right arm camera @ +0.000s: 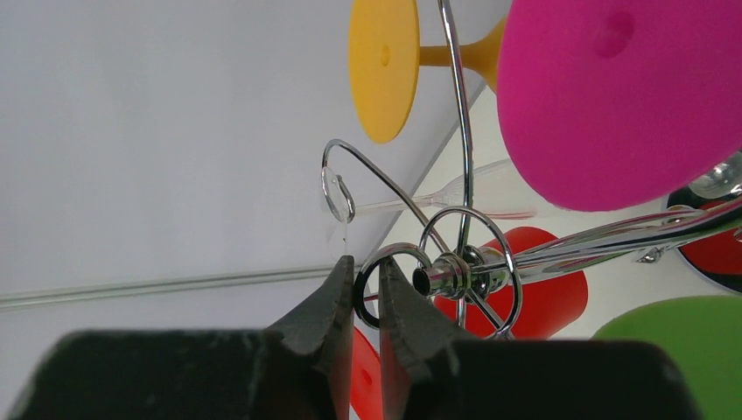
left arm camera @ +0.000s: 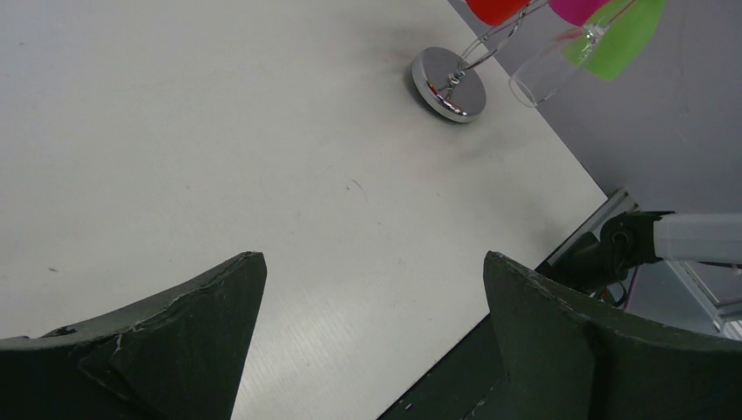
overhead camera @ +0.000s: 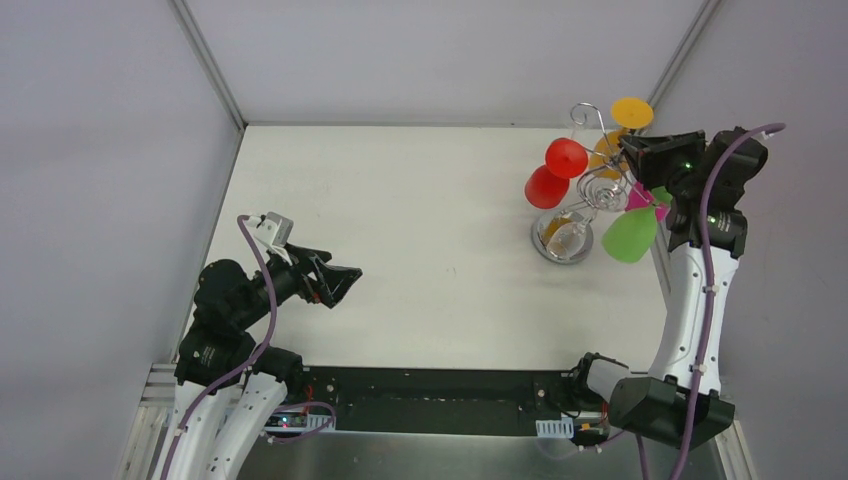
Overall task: Take the wine glass off the wine glass rack
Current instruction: Pick up the wine rack from the center of the board, then place the wine rack at the center of the board.
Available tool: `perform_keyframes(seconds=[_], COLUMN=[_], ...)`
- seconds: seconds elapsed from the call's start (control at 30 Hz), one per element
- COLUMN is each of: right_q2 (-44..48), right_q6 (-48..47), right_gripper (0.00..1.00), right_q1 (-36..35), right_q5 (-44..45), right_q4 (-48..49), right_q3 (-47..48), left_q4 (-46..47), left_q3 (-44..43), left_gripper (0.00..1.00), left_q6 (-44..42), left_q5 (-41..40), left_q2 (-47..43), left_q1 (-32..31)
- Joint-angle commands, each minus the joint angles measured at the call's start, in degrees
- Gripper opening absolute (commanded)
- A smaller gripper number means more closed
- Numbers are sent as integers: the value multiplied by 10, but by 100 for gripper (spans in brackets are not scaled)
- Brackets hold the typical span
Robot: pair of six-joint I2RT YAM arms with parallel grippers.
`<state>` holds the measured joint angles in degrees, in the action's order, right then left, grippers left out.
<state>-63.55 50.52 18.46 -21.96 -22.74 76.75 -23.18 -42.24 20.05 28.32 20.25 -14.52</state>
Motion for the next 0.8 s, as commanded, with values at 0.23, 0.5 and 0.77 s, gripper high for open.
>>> perform_keyframes(seconds=[0.23, 0.5, 0.77], right_q2=[-2, -22, -47], right_q6=[18, -24, -53], right_gripper=[0, 0, 0], right_q1=[-119, -223, -327], right_q5=[1, 38, 66], right_q4=[161, 143, 142], right_q3=[139, 164, 184], left_q4=[16, 16, 1], left_q3=[1, 2, 0], left_gripper=[100, 100, 100], left_q6=[-11, -9, -10], left_q5=[-1, -6, -71], left_q2=[3, 4, -9], left_q1=[8, 11, 19])
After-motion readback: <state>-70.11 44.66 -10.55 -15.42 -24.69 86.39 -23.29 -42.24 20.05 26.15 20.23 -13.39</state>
